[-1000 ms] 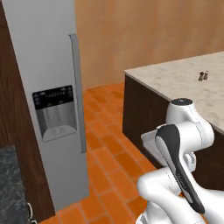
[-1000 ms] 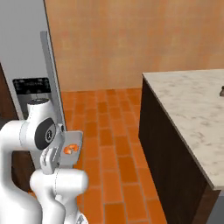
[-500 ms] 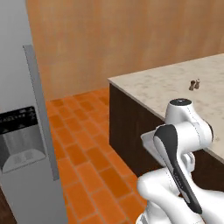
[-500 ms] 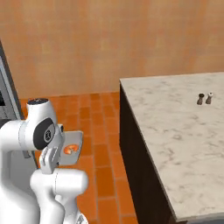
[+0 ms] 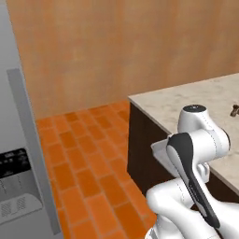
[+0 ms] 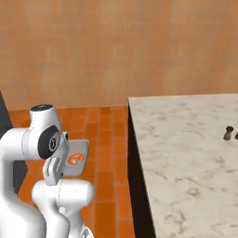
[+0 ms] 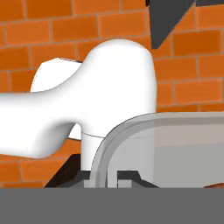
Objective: Take the meat container that has the shrimp and place it on the second highest rack of the freezer. Then take the vegetable container that has the lemon and onion and place it on the highest rack of the freezer.
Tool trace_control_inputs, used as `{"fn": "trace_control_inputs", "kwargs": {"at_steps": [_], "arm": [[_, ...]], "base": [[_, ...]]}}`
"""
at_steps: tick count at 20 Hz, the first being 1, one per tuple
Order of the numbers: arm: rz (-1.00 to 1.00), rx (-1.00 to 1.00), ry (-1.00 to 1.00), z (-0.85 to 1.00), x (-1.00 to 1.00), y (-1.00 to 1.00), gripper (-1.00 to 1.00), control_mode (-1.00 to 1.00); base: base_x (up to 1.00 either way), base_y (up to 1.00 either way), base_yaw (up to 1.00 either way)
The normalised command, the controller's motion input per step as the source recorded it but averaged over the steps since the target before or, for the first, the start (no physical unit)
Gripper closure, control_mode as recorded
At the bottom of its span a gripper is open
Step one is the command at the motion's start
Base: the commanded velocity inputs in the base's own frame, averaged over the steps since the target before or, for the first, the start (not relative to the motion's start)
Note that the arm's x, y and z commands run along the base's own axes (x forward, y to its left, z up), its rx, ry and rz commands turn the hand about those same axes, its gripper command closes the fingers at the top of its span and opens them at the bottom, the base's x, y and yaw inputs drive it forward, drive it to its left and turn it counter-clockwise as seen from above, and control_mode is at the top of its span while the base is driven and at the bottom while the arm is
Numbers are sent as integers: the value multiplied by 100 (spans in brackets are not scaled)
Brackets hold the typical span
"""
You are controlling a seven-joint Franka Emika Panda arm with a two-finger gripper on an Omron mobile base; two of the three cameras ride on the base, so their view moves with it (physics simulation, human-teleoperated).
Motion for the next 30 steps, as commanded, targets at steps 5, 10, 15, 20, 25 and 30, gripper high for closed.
{"fn": "trace_control_inputs", "kwargs": {"at_steps": [5,10,15,20,25,30], "arm": [[0,0,0,0,0,0,100,100],[0,0,0,0,0,0,100,100],[0,0,0,0,0,0,100,100],[0,0,0,0,0,0,100,100],[0,0,0,0,0,0,100,100],[0,0,0,0,0,0,100,100]], "base": [[99,7,38],[100,0,39],[100,0,49],[100,0,64],[96,0,76],[52,0,80]]}}
